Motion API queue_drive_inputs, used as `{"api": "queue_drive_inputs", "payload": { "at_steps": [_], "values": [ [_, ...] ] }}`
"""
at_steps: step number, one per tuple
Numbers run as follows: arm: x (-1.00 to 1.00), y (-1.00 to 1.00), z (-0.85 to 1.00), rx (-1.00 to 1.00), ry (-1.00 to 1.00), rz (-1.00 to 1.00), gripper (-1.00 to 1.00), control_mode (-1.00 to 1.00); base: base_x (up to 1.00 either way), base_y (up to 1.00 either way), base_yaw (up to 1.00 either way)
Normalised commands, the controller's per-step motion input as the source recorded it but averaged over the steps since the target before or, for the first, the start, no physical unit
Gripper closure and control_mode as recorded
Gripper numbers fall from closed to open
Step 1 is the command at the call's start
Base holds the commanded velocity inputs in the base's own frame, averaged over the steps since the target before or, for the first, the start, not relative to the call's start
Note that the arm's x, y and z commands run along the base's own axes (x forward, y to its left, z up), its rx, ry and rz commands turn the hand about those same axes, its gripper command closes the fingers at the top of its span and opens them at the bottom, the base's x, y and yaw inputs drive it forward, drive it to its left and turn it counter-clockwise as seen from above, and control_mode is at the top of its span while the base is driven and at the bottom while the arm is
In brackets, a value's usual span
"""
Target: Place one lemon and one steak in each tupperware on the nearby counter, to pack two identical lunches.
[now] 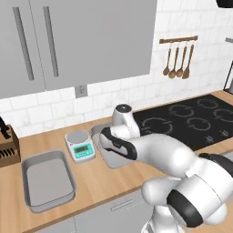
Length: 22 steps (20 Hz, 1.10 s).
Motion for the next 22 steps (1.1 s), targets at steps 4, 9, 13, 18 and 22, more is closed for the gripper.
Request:
{"api": "queue_drive_inputs", "payload": {
  "at_steps": [4, 9, 13, 18, 22],
  "values": [
    [0.75, -0.06, -0.39, 0.00, 0.05, 0.02, -1.00, -1.00, 0.00, 0.00, 0.00],
    [0.07, 0.02, -0.01, 0.00, 0.00, -0.01, -1.00, -1.00, 0.00, 0.00, 0.00],
    [-0.09, 0.00, 0.06, 0.00, -0.01, 0.00, -1.00, -1.00, 0.00, 0.00, 0.00],
    [-0.59, -0.11, 0.85, 0.02, -0.04, 0.00, -1.00, -1.00, 0.00, 0.00, 0.00],
    [-1.00, -0.53, 0.96, 0.10, -0.01, -0.03, -1.00, -1.00, 0.00, 0.00, 0.00]
  ]
}}
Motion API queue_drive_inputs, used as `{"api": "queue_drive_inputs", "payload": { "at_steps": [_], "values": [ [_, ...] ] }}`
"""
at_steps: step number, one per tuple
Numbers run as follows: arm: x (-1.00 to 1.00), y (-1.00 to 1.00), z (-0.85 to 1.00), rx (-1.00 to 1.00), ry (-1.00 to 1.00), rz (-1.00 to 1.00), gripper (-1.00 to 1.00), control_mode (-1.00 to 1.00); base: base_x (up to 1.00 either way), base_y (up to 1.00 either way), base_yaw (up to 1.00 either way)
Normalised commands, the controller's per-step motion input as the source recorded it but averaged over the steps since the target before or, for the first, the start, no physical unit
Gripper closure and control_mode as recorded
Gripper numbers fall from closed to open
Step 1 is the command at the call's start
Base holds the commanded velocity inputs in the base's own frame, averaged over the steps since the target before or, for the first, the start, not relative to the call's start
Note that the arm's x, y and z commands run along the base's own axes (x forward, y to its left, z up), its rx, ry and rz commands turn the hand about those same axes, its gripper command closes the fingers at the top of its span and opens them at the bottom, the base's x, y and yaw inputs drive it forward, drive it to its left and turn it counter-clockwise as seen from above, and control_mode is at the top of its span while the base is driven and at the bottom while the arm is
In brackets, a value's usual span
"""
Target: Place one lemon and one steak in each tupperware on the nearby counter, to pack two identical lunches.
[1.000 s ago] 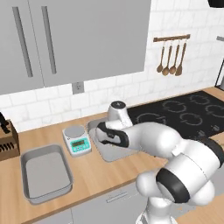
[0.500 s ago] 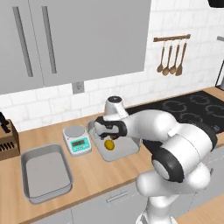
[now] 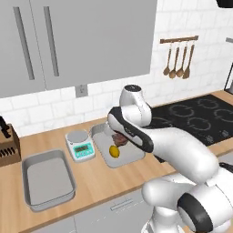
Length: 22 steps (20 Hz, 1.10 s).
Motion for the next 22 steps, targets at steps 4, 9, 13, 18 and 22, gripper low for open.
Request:
{"api": "queue_drive_inputs", "payload": {
  "at_steps": [4, 9, 13, 18, 22],
  "values": [
    [-1.00, -0.77, 0.33, 0.10, -0.02, -0.04, -1.00, -1.00, 0.00, 0.00, 0.00],
    [-0.20, -0.11, 0.00, 0.00, -0.02, -0.01, -1.00, 1.00, -0.80, -0.49, -0.04],
    [0.00, 0.00, 0.00, 0.00, 0.00, 0.00, -1.00, 1.00, -1.00, -0.16, 0.08],
    [0.00, 0.00, 0.00, 0.00, 0.00, 0.00, -1.00, 1.00, -0.89, 0.42, 0.61],
    [0.00, 0.00, 0.00, 0.00, 0.00, 0.00, -1.00, 1.00, -0.45, 0.45, 0.84]
  ]
}}
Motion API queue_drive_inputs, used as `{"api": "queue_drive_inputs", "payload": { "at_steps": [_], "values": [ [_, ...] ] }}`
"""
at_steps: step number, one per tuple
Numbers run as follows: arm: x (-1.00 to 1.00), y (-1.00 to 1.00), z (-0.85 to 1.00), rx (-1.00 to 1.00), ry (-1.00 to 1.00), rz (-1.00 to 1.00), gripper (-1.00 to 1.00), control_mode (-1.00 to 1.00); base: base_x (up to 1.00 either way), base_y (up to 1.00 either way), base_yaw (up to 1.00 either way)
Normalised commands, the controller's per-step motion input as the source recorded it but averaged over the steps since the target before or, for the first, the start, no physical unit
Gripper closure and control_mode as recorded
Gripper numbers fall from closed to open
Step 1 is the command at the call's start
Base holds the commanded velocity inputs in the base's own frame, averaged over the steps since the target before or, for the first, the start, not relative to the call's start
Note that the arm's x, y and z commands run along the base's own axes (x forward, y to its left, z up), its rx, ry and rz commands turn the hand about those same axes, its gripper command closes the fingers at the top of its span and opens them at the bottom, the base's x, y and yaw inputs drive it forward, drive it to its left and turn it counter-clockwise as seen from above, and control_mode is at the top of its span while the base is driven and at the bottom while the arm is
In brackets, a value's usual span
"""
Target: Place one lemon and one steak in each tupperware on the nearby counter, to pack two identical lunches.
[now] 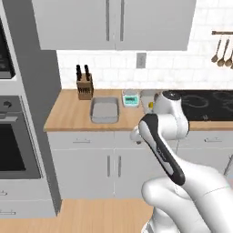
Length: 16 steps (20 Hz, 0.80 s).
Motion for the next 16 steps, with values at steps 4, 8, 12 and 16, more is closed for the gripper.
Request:
{"api": "queue_drive_inputs", "payload": {
  "at_steps": [4, 8, 12, 16],
  "values": [
    [0.00, 0.00, 0.00, 0.00, 0.00, 0.00, -1.00, 1.00, -0.39, 0.69, 0.83],
    [0.00, 0.00, 0.00, 0.00, 0.00, 0.00, -1.00, 1.00, -0.45, 0.86, 0.79],
    [0.00, 0.00, 0.00, 0.00, 0.00, 0.00, -1.00, 1.00, -0.04, 1.00, 0.59],
    [0.00, 0.00, 0.00, 0.00, 0.00, 0.00, -1.00, 1.00, 0.51, 1.00, 0.39]
  ]
}}
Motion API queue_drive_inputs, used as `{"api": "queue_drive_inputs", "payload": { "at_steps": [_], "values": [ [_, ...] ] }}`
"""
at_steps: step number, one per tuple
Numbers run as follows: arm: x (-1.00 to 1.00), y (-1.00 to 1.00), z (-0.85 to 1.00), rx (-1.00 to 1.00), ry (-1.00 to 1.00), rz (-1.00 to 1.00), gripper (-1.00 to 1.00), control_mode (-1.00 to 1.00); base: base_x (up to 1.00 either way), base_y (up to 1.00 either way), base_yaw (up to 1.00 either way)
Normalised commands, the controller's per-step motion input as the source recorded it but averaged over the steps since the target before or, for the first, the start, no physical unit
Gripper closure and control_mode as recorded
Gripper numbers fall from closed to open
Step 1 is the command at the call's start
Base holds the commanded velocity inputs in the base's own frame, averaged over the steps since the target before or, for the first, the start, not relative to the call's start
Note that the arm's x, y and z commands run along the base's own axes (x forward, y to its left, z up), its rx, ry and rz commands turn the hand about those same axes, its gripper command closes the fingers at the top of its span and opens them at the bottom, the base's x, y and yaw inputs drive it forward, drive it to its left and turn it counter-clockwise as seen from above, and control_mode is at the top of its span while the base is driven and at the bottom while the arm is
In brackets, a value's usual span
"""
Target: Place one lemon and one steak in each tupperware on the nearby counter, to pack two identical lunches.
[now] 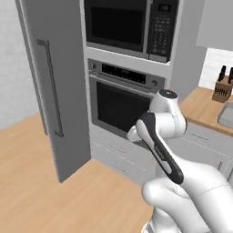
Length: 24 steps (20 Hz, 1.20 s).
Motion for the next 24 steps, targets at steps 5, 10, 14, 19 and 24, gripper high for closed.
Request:
{"api": "queue_drive_inputs", "payload": {
  "at_steps": [5, 10, 14, 19, 24],
  "values": [
    [0.00, 0.00, 0.00, 0.00, 0.00, 0.00, -1.00, 1.00, 0.91, 1.00, 0.30],
    [0.00, 0.00, 0.00, 0.00, 0.00, 0.00, -1.00, 1.00, 1.00, 1.00, 0.26],
    [0.00, 0.00, 0.00, 0.00, 0.00, 0.00, -1.00, 1.00, 0.38, 1.00, 0.31],
    [0.00, 0.00, 0.00, 0.00, 0.00, 0.00, -1.00, 1.00, 0.01, 1.00, 0.36],
    [0.00, 0.00, 0.00, 0.00, 0.00, 0.00, -1.00, 1.00, 0.01, 1.00, 0.31]
  ]
}}
